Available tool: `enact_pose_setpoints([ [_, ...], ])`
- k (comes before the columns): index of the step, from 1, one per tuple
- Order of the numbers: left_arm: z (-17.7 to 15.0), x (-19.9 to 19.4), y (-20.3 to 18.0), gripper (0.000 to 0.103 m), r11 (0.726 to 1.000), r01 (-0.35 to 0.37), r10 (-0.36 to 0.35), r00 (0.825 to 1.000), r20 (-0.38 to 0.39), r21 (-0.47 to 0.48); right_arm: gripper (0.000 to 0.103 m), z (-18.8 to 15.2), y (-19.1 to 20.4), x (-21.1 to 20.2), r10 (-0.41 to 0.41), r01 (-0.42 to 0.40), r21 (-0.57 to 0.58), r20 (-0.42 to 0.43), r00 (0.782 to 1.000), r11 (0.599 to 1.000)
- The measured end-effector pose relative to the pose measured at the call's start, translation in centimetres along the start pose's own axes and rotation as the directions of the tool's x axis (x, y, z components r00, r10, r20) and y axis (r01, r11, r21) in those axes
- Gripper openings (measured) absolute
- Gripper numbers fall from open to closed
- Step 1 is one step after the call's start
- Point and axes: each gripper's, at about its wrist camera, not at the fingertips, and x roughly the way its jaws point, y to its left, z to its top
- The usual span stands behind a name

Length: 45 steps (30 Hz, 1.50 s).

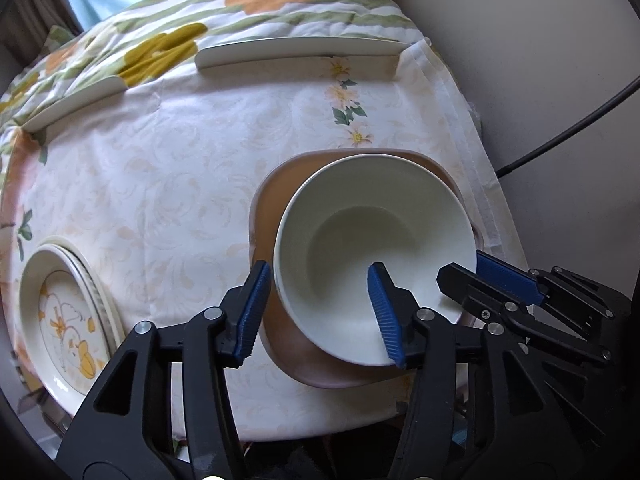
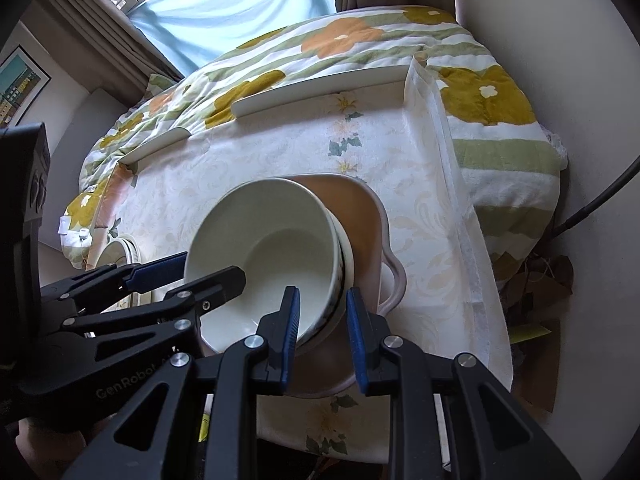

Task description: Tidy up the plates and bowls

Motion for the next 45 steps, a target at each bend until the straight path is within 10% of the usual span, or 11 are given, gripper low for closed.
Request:
enact_pose_setpoints([
  [13,0.1,-5.0,1.3,0.048,1.0,0.014,-0.017,0.991,0.129,0.02,0.022,0.2,0.0,-3.4,0.038,-0.037,-0.021,0.063,0.997,0.999],
  [15,-0.3,-7.5,1.7,0.061,0.999,0.006,-0.016,0.975,0.221,0.046,0.022,0.2,0.2,-4.7,0.05,-0.046,-0.049,0.081,0.995,0.998],
  [16,-0.7,-8.8,1.8,0.085,0.998,-0.018,-0.001,0.963,0.27,0.065,0.023,0.1,0.5,-5.3,0.046,-0.04,-0.068,0.086,0.995,0.997],
  [17,-1.1,-9.7,1.9,0.103,0.996,-0.041,0.014,0.951,0.309,0.083,0.027,-0.1,0.7,-5.8,0.037,-0.029,-0.087,0.09,0.995,0.996],
  [19,-2.0,-11.0,2.1,0.103,0.99,-0.076,0.028,0.935,0.355,0.121,0.068,-0.6,1.0,-6.4,0.014,-0.004,-0.112,0.094,0.995,0.994],
  [21,-2.4,-10.7,2.5,0.103,0.983,-0.109,0.059,0.947,0.316,0.145,0.082,-1.1,1.0,-6.6,-0.014,0.025,-0.117,0.095,0.995,0.993],
  [27,-3.0,-7.4,5.2,0.102,0.988,-0.063,0.046,0.992,0.121,0.14,0.082,-1.7,0.1,-5.1,-0.16,0.158,-0.118,-0.01,0.987,0.98],
  [34,-2.7,-2.5,5.4,0.102,0.984,-0.012,0.024,0.997,-0.067,0.18,0.082,-1.2,-0.6,-1.7,-0.17,0.142,-0.183,-0.146,0.975,0.973],
  [45,-1.5,2.1,4.2,0.083,0.978,0.041,0.007,0.974,-0.226,0.206,0.038,-0.2,-0.3,2.9,-0.155,0.08,-0.255,-0.291,0.944,0.964],
])
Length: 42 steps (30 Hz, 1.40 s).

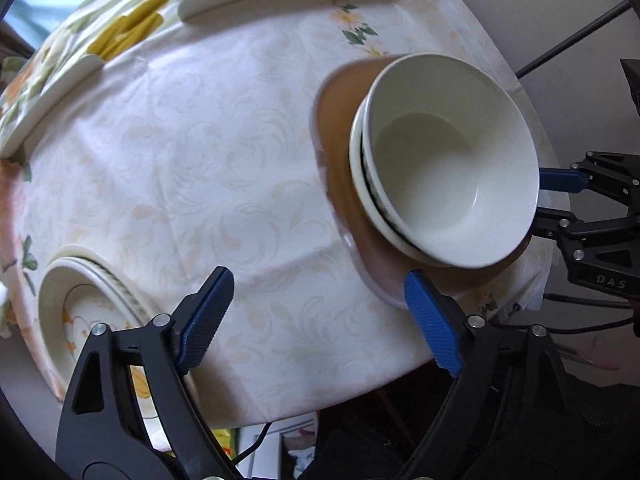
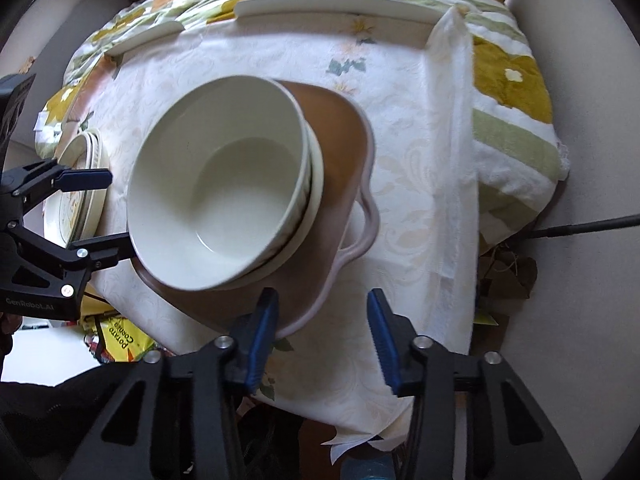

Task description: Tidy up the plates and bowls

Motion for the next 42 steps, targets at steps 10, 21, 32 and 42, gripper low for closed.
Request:
enact_pose_setpoints([
  [10,1.5,4.1,-2.0,0.039,0.998,0.024,-0.022,0.999,-0.041,0.054,0.026,0.8,-0.2,3.0,0.055,-0.055,-0.04,-0.004,0.999,0.998],
  [21,1.2,3.9,-4.5,0.015,0.989,-0.031,0.024,0.998,0.049,0.145,0.018,-0.1,0.4,3.3,0.057,-0.051,-0.082,0.081,0.995,0.995],
  [32,0.4,0.7,-5.8,0.015,0.99,-0.079,0.062,0.989,0.136,0.12,0.018,-0.4,0.5,0.7,0.036,-0.017,-0.127,0.148,0.988,0.992],
  [42,-4.1,-7.2,-2.6,0.015,0.992,-0.126,0.116,0.969,0.219,0.032,0.018,1.2,5.8,-4.5,0.039,0.018,-0.262,0.213,0.976,0.965],
])
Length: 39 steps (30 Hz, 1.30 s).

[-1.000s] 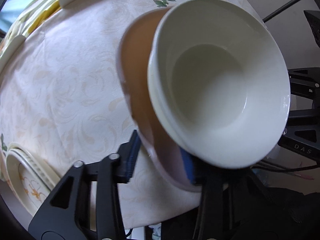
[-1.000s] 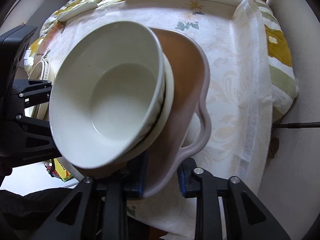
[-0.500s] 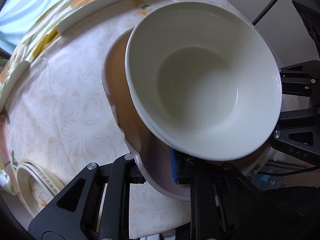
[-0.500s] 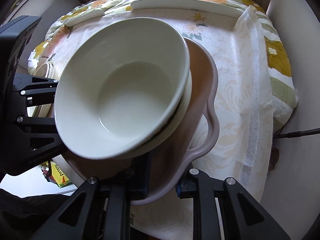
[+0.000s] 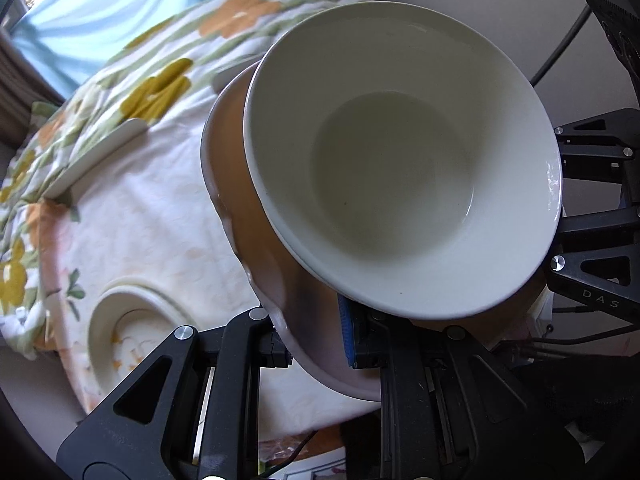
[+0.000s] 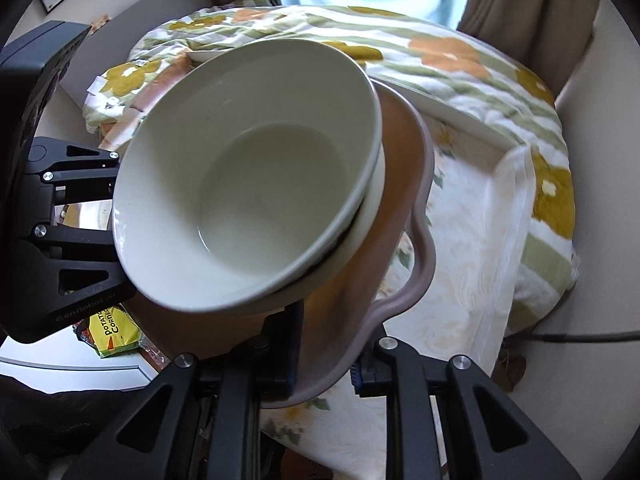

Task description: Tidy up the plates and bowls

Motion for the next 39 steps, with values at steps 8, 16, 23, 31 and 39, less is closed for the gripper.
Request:
enact_pose_setpoints([
  [8,-3.7,-3.4,7.9,0.015,1.0,-0.015,0.016,0.999,0.03,-0.022,0.018,4.1,7.8,-0.2,-0.001,0.001,-0.017,0.044,0.999,1.0],
  [16,-7.2,-2.6,16.0,0.015,1.0,-0.012,0.012,1.0,-0.01,0.028,0.018,7.2,16.4,3.4,0.007,-0.009,0.036,0.047,0.999,0.999],
  [23,-10.6,-0.4,19.9,0.015,0.999,0.018,-0.016,0.998,-0.061,0.027,0.018,7.7,21.0,6.8,0.019,-0.02,0.075,0.001,1.0,0.997],
  [31,-12.1,1.7,21.3,0.015,0.999,0.049,-0.048,0.994,-0.094,0.004,0.018,7.5,21.9,9.0,0.019,-0.015,0.098,-0.041,0.999,0.995],
  [39,-12.8,3.0,22.3,0.014,0.999,0.046,-0.046,0.993,-0.107,-0.01,0.018,7.2,22.7,10.1,0.005,0.0,0.099,-0.045,0.999,0.995],
])
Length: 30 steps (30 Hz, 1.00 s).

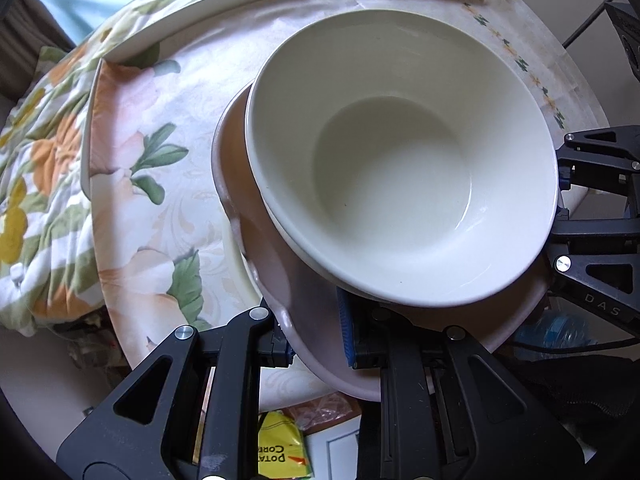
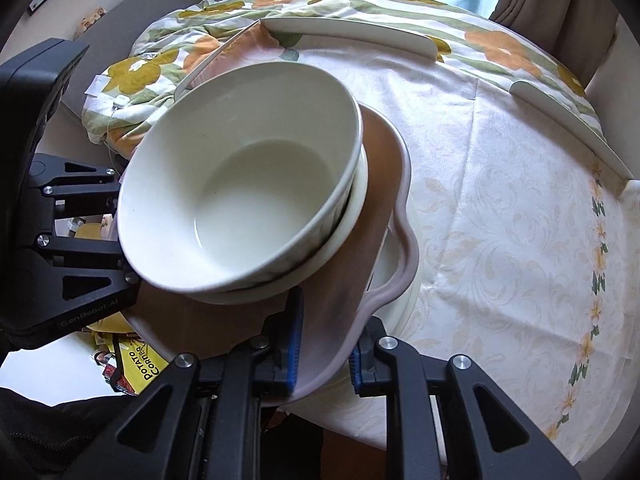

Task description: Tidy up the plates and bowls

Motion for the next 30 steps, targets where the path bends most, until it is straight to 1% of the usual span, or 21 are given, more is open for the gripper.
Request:
enact_pose_setpoints([
  [2,-0.2,0.1,-0.2,0.015,1.0,-0.011,0.011,1.0,0.002,0.006,0.018,-0.2,0.3,-0.1,-0.025,0.025,-0.023,0.01,1.0,0.999],
  [8,-0.1,0.2,-0.3,0.015,1.0,-0.018,0.018,1.0,-0.007,0.002,0.018,-0.1,0.0,-0.1,-0.014,0.014,0.007,-0.001,1.0,1.0],
  [14,0.3,0.2,-0.3,0.015,1.0,-0.006,0.005,0.999,-0.047,-0.016,0.018,0.7,-0.3,0.1,-0.007,0.009,0.034,-0.047,0.999,0.999],
  [18,0.3,0.2,-0.4,0.015,1.0,0.007,-0.008,0.998,-0.066,-0.012,0.018,0.6,-0.5,0.2,0.0,0.003,0.064,-0.059,0.998,0.998],
  [21,0.2,-0.3,-0.2,0.015,1.0,0.007,-0.008,0.998,-0.064,-0.019,0.018,0.6,-0.6,0.2,0.0,0.005,0.082,-0.062,0.998,0.997],
  [24,0.1,-0.8,0.0,0.017,1.0,0.011,-0.012,0.998,-0.062,-0.018,0.018,0.7,-0.5,0.2,-0.006,0.011,0.09,-0.062,0.998,0.996],
  [27,0.0,-1.1,-0.3,0.022,1.0,0.018,-0.018,0.998,-0.068,-0.009,0.018,0.7,-0.5,-0.1,-0.005,0.012,0.102,-0.071,0.997,0.995],
  [28,0.0,-1.2,-0.4,0.026,1.0,0.023,-0.024,0.997,-0.071,-0.007,0.018,0.7,-0.7,-0.3,0.001,0.007,0.109,-0.075,0.997,0.994],
  [29,0.1,-1.4,-0.5,0.036,0.999,0.033,-0.033,0.997,-0.071,-0.007,0.018,0.6,-0.9,-0.6,0.007,0.003,0.118,-0.079,0.997,0.993],
  [30,0.1,-1.6,-0.7,0.043,0.999,0.033,-0.034,0.997,-0.072,-0.004,0.019,0.6,-1.0,-0.8,0.014,-0.003,0.126,-0.081,0.997,0.992],
])
